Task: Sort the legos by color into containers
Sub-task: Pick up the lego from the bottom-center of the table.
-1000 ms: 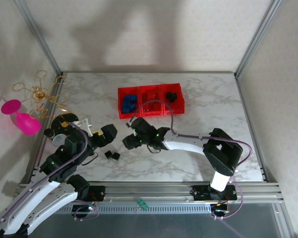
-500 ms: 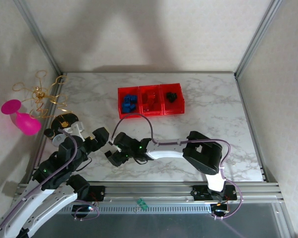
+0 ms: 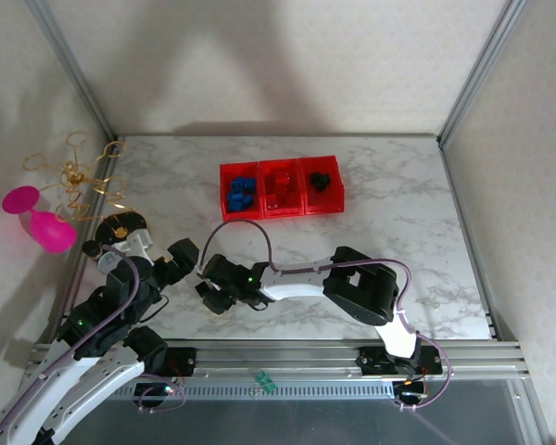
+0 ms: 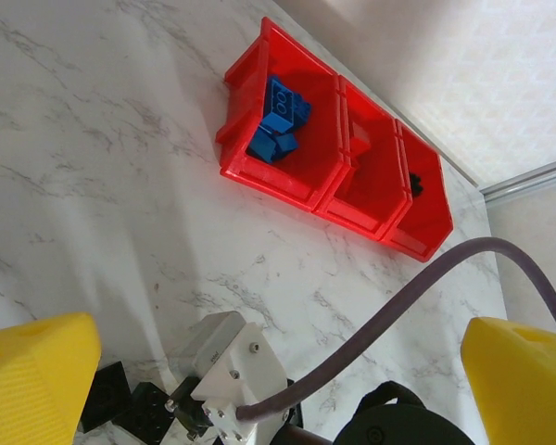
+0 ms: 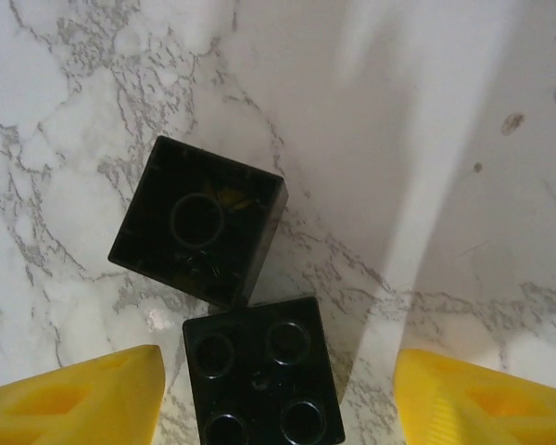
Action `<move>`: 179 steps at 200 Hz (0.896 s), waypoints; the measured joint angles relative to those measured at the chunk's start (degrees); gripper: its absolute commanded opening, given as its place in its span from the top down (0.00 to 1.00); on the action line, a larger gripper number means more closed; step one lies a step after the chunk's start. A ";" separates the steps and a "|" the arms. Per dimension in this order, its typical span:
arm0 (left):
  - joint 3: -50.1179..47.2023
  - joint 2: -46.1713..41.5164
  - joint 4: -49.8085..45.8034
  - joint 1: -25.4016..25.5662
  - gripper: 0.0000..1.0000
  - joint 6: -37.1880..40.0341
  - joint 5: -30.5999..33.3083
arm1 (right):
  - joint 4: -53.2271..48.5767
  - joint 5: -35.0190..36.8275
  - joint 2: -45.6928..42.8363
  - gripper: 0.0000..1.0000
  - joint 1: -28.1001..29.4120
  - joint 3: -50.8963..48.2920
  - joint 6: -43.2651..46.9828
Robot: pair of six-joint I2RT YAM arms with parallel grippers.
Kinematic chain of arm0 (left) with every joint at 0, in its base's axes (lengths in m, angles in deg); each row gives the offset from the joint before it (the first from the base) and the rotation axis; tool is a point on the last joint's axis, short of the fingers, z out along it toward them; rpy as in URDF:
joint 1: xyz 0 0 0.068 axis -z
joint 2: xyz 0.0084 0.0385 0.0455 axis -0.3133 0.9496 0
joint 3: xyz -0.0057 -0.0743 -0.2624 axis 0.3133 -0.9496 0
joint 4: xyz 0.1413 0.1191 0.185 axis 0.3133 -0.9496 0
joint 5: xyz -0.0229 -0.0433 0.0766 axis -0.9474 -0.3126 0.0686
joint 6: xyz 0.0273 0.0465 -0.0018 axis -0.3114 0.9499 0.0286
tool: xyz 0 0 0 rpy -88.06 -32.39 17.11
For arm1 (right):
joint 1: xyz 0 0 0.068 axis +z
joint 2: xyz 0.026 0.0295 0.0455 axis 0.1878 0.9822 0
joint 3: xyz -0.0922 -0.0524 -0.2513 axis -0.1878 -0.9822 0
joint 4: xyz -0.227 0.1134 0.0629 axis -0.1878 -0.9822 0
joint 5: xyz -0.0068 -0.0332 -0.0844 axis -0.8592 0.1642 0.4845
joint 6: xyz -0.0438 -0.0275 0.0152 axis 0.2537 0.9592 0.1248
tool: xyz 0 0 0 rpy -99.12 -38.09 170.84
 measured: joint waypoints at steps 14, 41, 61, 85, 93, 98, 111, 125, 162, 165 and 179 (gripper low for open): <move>0.00 0.00 0.02 0.00 0.00 0.00 0.00 | 0.00 0.70 0.04 0.45 0.00 0.24 0.02; 0.00 0.00 0.02 0.00 0.00 0.00 0.00 | -0.07 1.20 0.20 0.56 0.00 0.24 0.00; 0.00 0.00 0.02 0.00 0.00 0.00 0.00 | -0.26 1.20 0.22 0.60 0.00 0.26 -0.24; 0.00 0.00 0.02 0.00 0.00 0.02 0.00 | -0.39 1.22 0.22 0.62 0.00 0.26 -0.66; 0.00 0.00 0.02 -0.02 0.00 0.02 0.00 | -0.39 1.18 0.15 0.63 -0.02 0.26 -0.94; 0.00 0.00 0.02 0.00 0.00 0.00 0.00 | -0.44 1.16 0.11 0.63 -0.02 0.26 -1.11; 0.00 0.07 0.02 0.00 0.00 0.02 0.00 | -0.44 0.74 -0.59 0.64 -0.26 -0.15 -2.10; 0.04 0.35 0.02 0.00 0.00 0.04 -0.02 | -0.52 0.33 -2.78 0.65 -0.81 -1.62 -3.45; 0.39 2.34 1.36 0.00 0.00 0.15 -0.92 | -1.49 0.35 -11.30 0.68 -5.40 -5.57 -7.87; 0.42 2.56 1.62 -0.02 0.01 0.26 -1.16 | -1.57 0.39 -11.93 0.68 -5.88 -5.81 -8.26; 0.42 4.00 3.15 0.00 0.00 0.50 -2.10 | -2.01 1.36 -15.19 0.69 -8.90 -7.15 -9.81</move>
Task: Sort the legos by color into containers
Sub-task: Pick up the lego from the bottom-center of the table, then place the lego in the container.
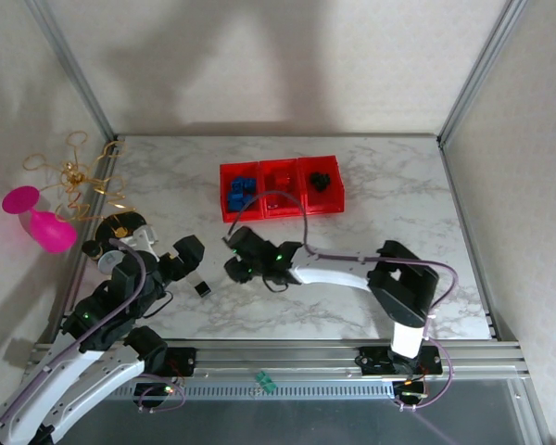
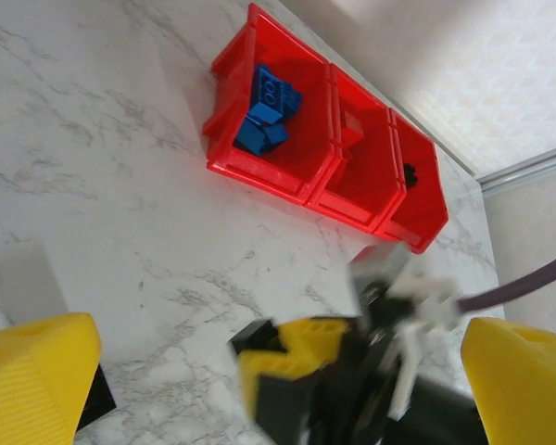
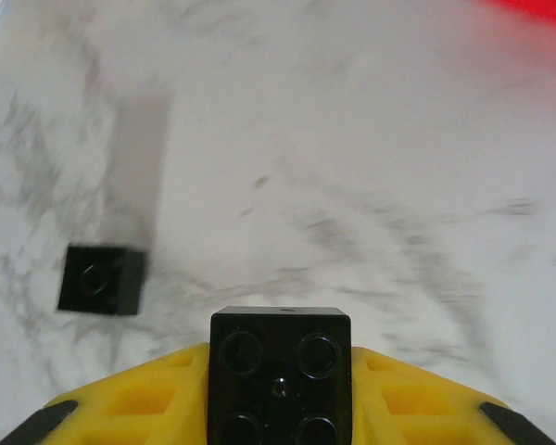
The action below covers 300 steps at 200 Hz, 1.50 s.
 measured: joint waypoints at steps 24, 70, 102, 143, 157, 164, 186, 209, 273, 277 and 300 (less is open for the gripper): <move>0.00 3.15 3.30 -0.02 0.00 0.92 -2.29 | -1.51 2.69 -4.87 0.69 -6.19 -2.14 -1.88; -0.13 9.70 11.50 0.31 0.00 2.21 -6.80 | -2.25 6.97 -8.72 0.69 -20.70 -2.93 -2.89; -0.87 14.16 17.18 0.72 0.00 2.99 -9.03 | -2.49 9.70 -6.38 0.70 -28.74 -0.28 -1.38; -0.87 19.32 21.99 1.25 0.00 4.20 -10.54 | -1.66 11.45 2.43 0.68 -34.69 8.02 1.42; -0.87 20.63 23.30 1.44 0.00 4.52 -10.93 | -1.60 11.45 5.97 0.66 -35.91 11.02 2.10; -0.87 21.24 23.74 1.49 0.00 4.63 -11.17 | -1.57 11.43 7.56 0.64 -36.37 12.39 2.32; -0.87 22.53 24.37 1.49 0.00 5.20 -11.34 | -1.90 11.41 11.13 0.54 -37.29 15.61 3.58; -0.87 22.62 24.46 1.49 0.01 5.62 -11.34 | -2.36 11.41 12.20 0.45 -37.40 17.38 4.46; -0.87 19.15 22.91 1.49 0.00 6.03 -10.14 | -2.69 9.49 5.92 0.41 -34.88 13.92 4.92; -0.87 18.49 22.38 1.51 0.00 6.05 -9.81 | -2.69 9.14 4.83 0.40 -34.16 13.14 4.90; -0.87 14.78 19.78 1.51 0.00 5.95 -8.31 | -2.47 8.00 -0.46 0.38 -28.26 9.35 4.87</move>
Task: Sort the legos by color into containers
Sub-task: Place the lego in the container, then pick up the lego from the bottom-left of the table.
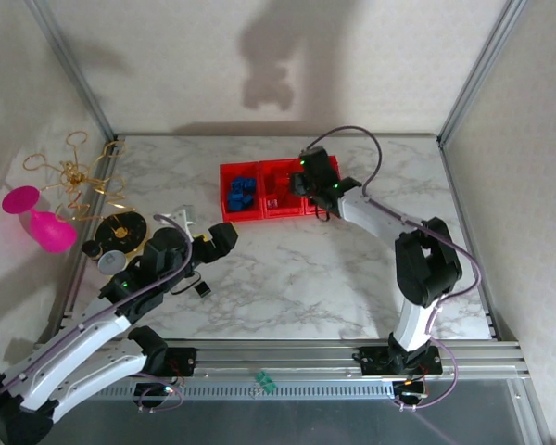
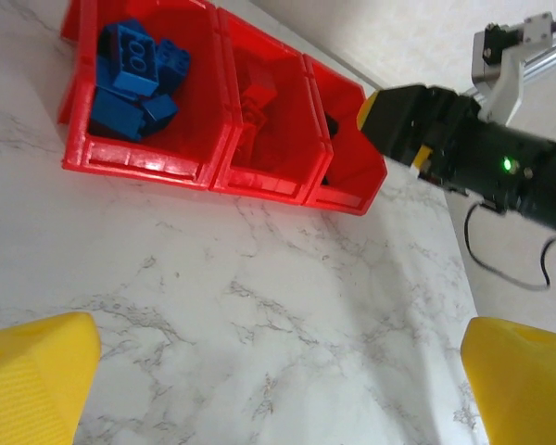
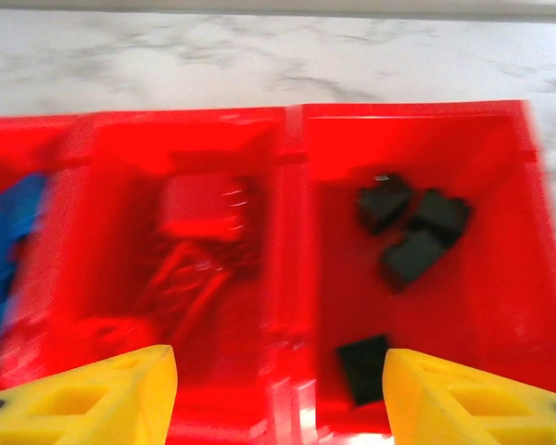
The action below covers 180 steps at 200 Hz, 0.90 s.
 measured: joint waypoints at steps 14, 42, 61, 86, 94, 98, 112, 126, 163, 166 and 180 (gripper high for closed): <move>0.00 -2.56 -2.21 0.00 0.00 -0.35 1.11 | 0.24 -0.63 -2.05 0.36 4.42 -2.10 -0.02; 0.02 -7.39 -7.69 0.00 0.00 -1.42 3.67 | 0.85 -2.95 -3.39 0.32 13.03 -5.92 -0.50; 0.02 -10.80 -11.65 0.00 0.00 -2.43 5.60 | 1.14 -4.37 -2.62 0.30 17.79 -6.97 -1.33; 0.66 -14.88 -16.31 0.00 0.00 -3.61 7.85 | 2.73 -5.44 0.66 0.28 22.82 -6.60 -2.69; 1.16 -15.85 -17.66 0.00 0.00 -3.96 8.50 | 3.02 -5.66 2.34 0.28 24.28 -6.03 -3.08; 1.46 -16.33 -18.34 0.00 0.00 -4.13 8.90 | 3.19 -5.66 3.21 0.28 24.92 -5.75 -3.13; 2.16 -17.79 -20.13 0.00 0.00 -4.90 9.94 | 3.21 -5.70 6.75 0.27 27.54 -4.04 -3.48; 2.73 -19.06 -21.99 0.00 0.01 -5.57 10.75 | 3.17 -5.64 9.86 0.25 29.99 -2.14 -3.54; 3.48 -21.77 -25.73 0.00 0.00 -6.93 12.94 | 2.78 -5.64 14.80 0.24 35.19 3.13 -3.72; 3.48 -21.92 -25.92 0.00 0.00 -7.06 13.07 | 2.73 -5.60 15.13 0.24 35.47 3.56 -3.72; 3.48 -22.56 -26.75 0.00 0.00 -7.41 13.68 | 2.40 -5.40 16.55 0.24 36.70 5.64 -3.69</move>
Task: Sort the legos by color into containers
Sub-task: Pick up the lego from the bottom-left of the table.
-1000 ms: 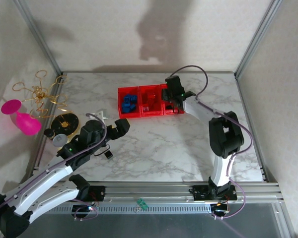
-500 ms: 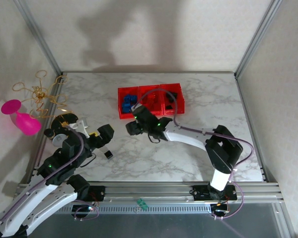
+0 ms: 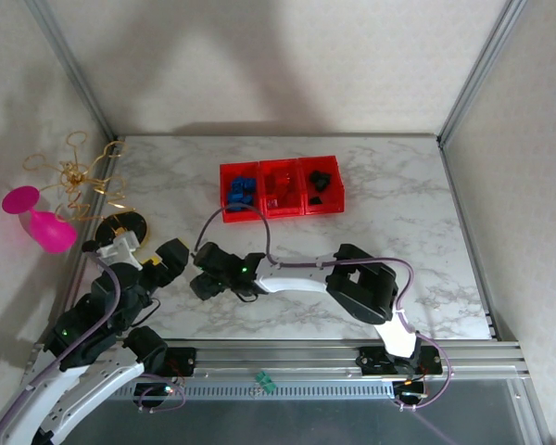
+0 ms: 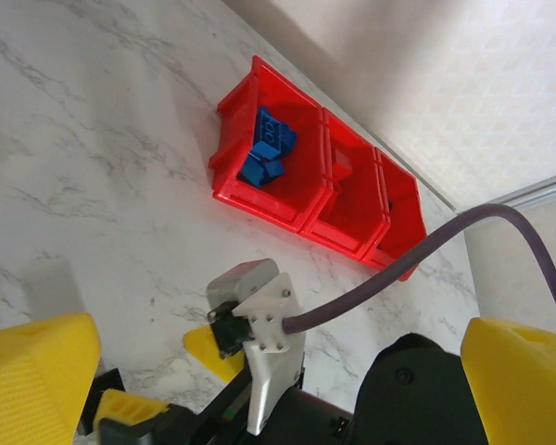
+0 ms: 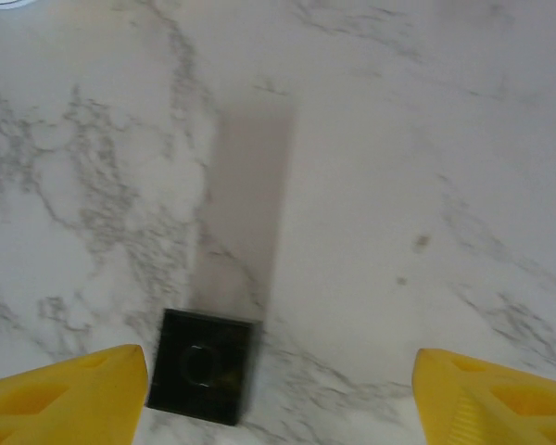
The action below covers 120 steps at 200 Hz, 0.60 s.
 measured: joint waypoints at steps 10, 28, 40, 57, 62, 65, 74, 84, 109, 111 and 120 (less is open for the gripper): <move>0.02 -0.22 -0.61 0.00 0.00 -0.35 0.33 | -0.11 0.22 0.87 0.24 0.61 1.22 0.00; 0.04 -0.76 -1.49 0.00 0.00 -0.72 1.07 | -0.72 0.94 2.54 0.24 1.27 3.04 -0.02; 0.07 -1.18 -1.81 0.00 0.00 -0.81 1.40 | -1.20 1.55 3.45 0.25 1.40 3.76 0.00; 0.11 -1.60 -1.88 0.00 0.00 -0.98 1.46 | -1.81 2.21 4.57 0.27 1.44 4.31 0.02; 0.11 -1.64 -1.90 0.00 0.00 -1.03 1.46 | -1.86 2.43 4.96 0.27 1.46 4.48 0.04; 0.11 -1.64 -1.92 0.00 0.00 -1.09 1.46 | -1.92 2.60 5.18 0.27 1.46 4.59 0.04; 0.11 -1.64 -1.92 0.00 0.00 -1.20 1.44 | -2.27 3.04 6.12 0.28 1.53 5.14 0.22; 0.11 -1.64 -1.92 0.00 0.00 -1.40 1.44 | -2.51 3.28 7.19 0.29 1.57 5.77 0.42; 0.11 -1.64 -1.92 0.00 0.00 -1.64 1.42 | -3.52 4.37 8.72 0.37 1.92 7.04 1.07; 0.11 -1.64 -1.92 0.00 0.00 -1.64 1.42 | -3.56 4.42 8.72 0.38 1.95 7.13 1.09; 0.11 -1.64 -1.92 0.00 0.00 -1.64 1.42 | -3.72 4.68 8.76 0.42 2.03 7.37 1.40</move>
